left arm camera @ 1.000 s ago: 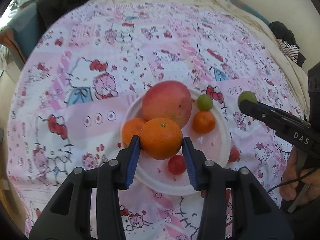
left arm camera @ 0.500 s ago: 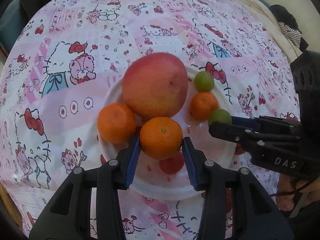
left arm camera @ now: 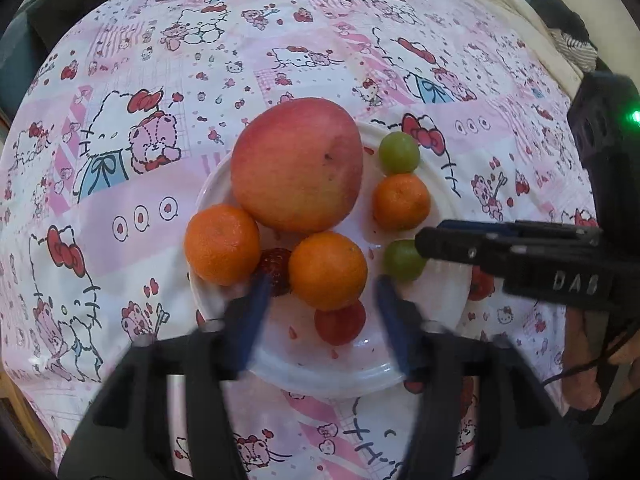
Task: Organize fruits
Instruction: 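Place the orange and green plum onto the white plate with both tools, then grasp a strawberry with the left tool while the right tool grasps a red tomato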
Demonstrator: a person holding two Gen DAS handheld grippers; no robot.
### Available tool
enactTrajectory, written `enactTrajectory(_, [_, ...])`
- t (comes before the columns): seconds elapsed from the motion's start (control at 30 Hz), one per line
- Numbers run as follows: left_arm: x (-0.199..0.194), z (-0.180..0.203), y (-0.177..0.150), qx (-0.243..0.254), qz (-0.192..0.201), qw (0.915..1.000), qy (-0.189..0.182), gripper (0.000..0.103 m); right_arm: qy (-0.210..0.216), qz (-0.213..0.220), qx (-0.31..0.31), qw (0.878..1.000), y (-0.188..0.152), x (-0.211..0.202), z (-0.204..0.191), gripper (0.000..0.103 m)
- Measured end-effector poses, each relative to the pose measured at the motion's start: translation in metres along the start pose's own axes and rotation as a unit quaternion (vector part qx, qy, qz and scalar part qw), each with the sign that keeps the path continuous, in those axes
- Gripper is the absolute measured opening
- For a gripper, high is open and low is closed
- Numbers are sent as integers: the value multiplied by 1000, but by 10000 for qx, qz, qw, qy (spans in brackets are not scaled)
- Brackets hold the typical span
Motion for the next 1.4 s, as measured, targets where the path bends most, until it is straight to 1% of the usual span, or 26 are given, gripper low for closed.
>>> enactTrajectory(0.03, [-3,1,0,35,63,10000,35,72,19,24,48,10000,1,-2,1,37])
enactTrajectory(0.07, [-4,2,1,59,106,9999,55,75,20,58,80,9999,3,-4,2,44])
enactTrajectory(0.1, [-6,3,0,98,135,9998,88,76,45,98,119,9999,4,-6,3,54])
enactTrajectory(0.17, [-7,5,-1,172,125,9997,116,76,147,128,213,9996,5,-10,2,55])
enactTrajectory(0.23, [-8,6,-4,203,124,9996,132,76,202,75,293,9993,5,-13,0,60])
enactTrajectory(0.3, [-9,7,-6,202,118,9996,127,76,240,110,276,9993,6,-18,-6,68])
enactTrajectory(0.37, [-11,8,-8,176,129,9997,109,76,189,190,173,9995,7,-24,-12,71])
enactTrajectory(0.57, [-20,8,-15,55,147,9998,87,76,127,293,254,9992,7,-35,-12,71])
enactTrajectory(0.77, [-29,13,-25,-253,201,9995,38,76,-75,415,406,9983,2,-50,-1,72])
enactTrajectory(0.87, [-32,31,-38,-114,131,9998,-74,76,-316,451,548,9970,-2,-59,11,72])
enactTrajectory(1.0, [-35,50,-54,13,117,9999,-126,76,-606,408,765,9944,-12,-68,27,72])
enactTrajectory(1.07, [-31,61,-62,38,32,9998,-201,76,-647,453,885,9929,-16,-76,35,72])
enactTrajectory(1.17, [-22,76,-75,61,-159,9995,-266,76,-719,551,1007,9908,-21,-90,46,72])
enactTrajectory(1.23, [-15,86,-82,35,-326,9988,-376,75,-750,609,1063,9896,-27,-99,52,72])
enactTrajectory(1.27, [-12,90,-85,21,-383,9984,-405,73,-771,618,1068,9894,-29,-101,54,72])
enactTrajectory(1.33, [-7,99,-88,116,-444,9981,-422,61,-817,618,1070,9890,-33,-106,58,72])
enactTrajectory(1.37, [-4,104,-89,253,-477,9977,-419,49,-824,617,1072,9889,-35,-108,59,72])
enactTrajectory(1.4, [-2,105,-89,339,-478,9977,-336,43,-834,617,1086,9887,-38,-110,61,72])
Point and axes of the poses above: each gripper's, at about its wrist camera, not at the fingertips, and x roughly the way its jaws point, z to its right, y to its top, the point moved 8 cm from there along x, roughly the way its jaws point, and after that the axes turned 5 degrees about z, right-handed, at the moved point
